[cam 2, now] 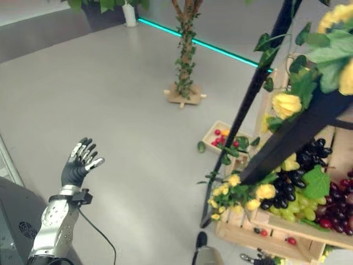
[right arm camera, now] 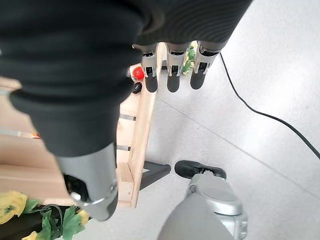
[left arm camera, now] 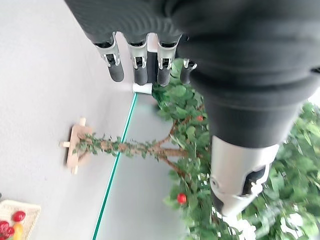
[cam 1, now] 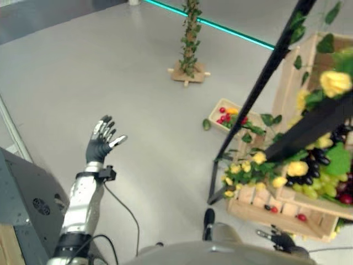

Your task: Pick up the fruits from the basket on one side to the basket on the other side

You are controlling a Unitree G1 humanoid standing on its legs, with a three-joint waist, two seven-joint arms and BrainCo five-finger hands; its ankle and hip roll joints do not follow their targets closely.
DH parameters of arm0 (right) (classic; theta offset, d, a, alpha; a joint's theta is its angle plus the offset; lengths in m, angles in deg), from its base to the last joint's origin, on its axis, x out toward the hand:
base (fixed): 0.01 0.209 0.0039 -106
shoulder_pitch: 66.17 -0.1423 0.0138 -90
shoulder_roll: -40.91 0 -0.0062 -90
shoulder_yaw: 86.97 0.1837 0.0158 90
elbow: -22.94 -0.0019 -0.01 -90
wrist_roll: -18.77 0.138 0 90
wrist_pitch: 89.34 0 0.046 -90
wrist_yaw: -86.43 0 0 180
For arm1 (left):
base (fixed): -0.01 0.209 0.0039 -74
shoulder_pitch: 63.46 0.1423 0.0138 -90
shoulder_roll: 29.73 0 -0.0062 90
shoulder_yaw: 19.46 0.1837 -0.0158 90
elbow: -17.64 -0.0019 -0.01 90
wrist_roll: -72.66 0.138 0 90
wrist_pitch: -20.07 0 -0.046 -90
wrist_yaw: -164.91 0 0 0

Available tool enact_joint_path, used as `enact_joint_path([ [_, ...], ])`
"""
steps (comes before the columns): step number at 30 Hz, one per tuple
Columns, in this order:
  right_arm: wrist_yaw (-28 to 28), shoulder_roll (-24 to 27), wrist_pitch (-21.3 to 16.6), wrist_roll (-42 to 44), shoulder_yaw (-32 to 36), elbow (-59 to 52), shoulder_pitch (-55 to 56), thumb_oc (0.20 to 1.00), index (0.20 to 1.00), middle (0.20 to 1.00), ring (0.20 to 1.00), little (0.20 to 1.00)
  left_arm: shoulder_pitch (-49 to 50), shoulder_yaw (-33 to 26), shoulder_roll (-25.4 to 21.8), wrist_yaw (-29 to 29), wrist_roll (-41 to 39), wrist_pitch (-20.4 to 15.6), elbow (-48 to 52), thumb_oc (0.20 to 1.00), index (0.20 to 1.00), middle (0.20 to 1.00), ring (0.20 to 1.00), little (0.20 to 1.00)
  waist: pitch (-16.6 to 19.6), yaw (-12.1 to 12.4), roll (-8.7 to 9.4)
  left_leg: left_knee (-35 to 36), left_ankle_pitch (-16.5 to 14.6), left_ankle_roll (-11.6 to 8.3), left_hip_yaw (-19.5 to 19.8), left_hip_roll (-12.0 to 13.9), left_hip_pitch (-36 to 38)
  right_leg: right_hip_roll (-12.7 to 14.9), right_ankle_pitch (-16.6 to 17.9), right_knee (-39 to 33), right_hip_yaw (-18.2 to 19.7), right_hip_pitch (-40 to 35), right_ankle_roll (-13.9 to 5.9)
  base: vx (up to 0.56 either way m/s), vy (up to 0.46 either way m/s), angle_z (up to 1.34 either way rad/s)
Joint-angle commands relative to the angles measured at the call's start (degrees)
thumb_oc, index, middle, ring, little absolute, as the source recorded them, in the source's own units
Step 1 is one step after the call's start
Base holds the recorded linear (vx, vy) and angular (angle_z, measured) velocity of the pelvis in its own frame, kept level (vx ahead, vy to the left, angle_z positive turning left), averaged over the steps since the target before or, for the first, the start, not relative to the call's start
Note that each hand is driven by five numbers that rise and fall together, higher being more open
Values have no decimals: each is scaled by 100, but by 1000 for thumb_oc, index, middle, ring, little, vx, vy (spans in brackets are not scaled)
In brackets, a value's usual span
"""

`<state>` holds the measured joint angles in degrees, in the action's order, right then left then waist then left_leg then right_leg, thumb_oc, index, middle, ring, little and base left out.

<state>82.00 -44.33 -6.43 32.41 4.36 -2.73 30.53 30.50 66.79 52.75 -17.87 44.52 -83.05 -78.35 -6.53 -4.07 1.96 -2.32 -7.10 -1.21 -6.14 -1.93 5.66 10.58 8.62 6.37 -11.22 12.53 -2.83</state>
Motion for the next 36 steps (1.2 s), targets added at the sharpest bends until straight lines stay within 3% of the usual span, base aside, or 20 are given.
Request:
enact_joint_path([
  [1, -74, 41, -69, 232, -236, -487, -151, 1000, 1000, 1000, 1000, 1000, -276, -132, -159, -18, -31, -282, 236, 1000, 1000, 1000, 1000, 1000, -122, -151, -27, -501, -403, 394, 221, -158, -642, -33, -308, 394, 669, 194, -650, -231, 166, -15],
  [2, -74, 38, -68, 232, -235, -490, -151, 1000, 1000, 1000, 1000, 1000, -279, -131, -162, -18, -31, -285, 232, 1000, 1000, 1000, 1000, 1000, -108, -151, -11, -496, -381, 394, 217, -173, -664, -19, -301, 401, 678, 223, -648, -208, 138, -10],
  [4, -97, -5, -126, 344, -201, -612, -87, 1000, 1000, 1000, 1000, 1000, -198, -184, -184, 25, 23, -265, 255, 1000, 1000, 1000, 1000, 1000, -10, -20, -106, -472, -251, 469, 153, -86, -750, -142, -851, 936, 355, -60, -444, -161, 71, 1],
  [6, -181, -24, -145, 355, -269, -768, 30, 1000, 1000, 1000, 1000, 1000, -54, -214, -137, -19, -10, -246, 275, 1000, 1000, 1000, 1000, 1000, 101, 31, -108, -355, -114, 462, 162, -99, -721, -408, -1126, 948, 383, -334, -373, -70, 20, -1],
  [8, -245, -6, -162, 391, -268, -949, 107, 1000, 1000, 1000, 1000, 1000, 49, -263, -96, -29, 8, -257, 285, 1000, 1000, 1000, 1000, 1000, 258, 73, -62, -133, 1, 385, 152, -164, -655, -519, -1068, 218, 534, -578, -388, -10, -58, 3],
  [12, -235, 65, -215, 424, -185, -1225, 114, 1000, 1000, 1000, 1000, 1000, 301, -347, -13, -64, -62, -233, 300, 1000, 1000, 1000, 1000, 1000, 461, 163, -96, 185, 201, 290, 121, -113, -657, -621, -955, -343, 608, -720, -422, -17, -86, -40],
  [22, -513, 288, -422, 826, 59, -3127, 405, 1000, 1000, 1000, 1000, 1000, 558, -198, 33, -245, 46, -158, 260, 1000, 1000, 1000, 1000, 1000, 581, 160, -91, 241, 338, 168, 577, -3, -585, -744, -1261, -192, 262, -974, -213, 33, -79, 22],
  [28, -681, 446, -498, 731, -43, -4153, 470, 1000, 1000, 1000, 1000, 1000, 670, -194, 29, -266, 86, -170, 231, 1000, 1000, 1000, 1000, 1000, 601, 266, -55, 179, 444, 56, 952, 11, -697, -758, -1392, -155, -94, -1090, -120, 2, -59, 52],
  [36, -893, 504, -698, 1179, 14, -5452, 360, 1000, 1000, 1000, 1000, 1000, 916, -296, 91, -298, 53, -220, 331, 1000, 1000, 1000, 1000, 1000, 422, 636, 21, -344, 622, -243, 1713, -35, -1246, -784, -1539, -369, -940, -1387, 28, -64, -104, 75],
])
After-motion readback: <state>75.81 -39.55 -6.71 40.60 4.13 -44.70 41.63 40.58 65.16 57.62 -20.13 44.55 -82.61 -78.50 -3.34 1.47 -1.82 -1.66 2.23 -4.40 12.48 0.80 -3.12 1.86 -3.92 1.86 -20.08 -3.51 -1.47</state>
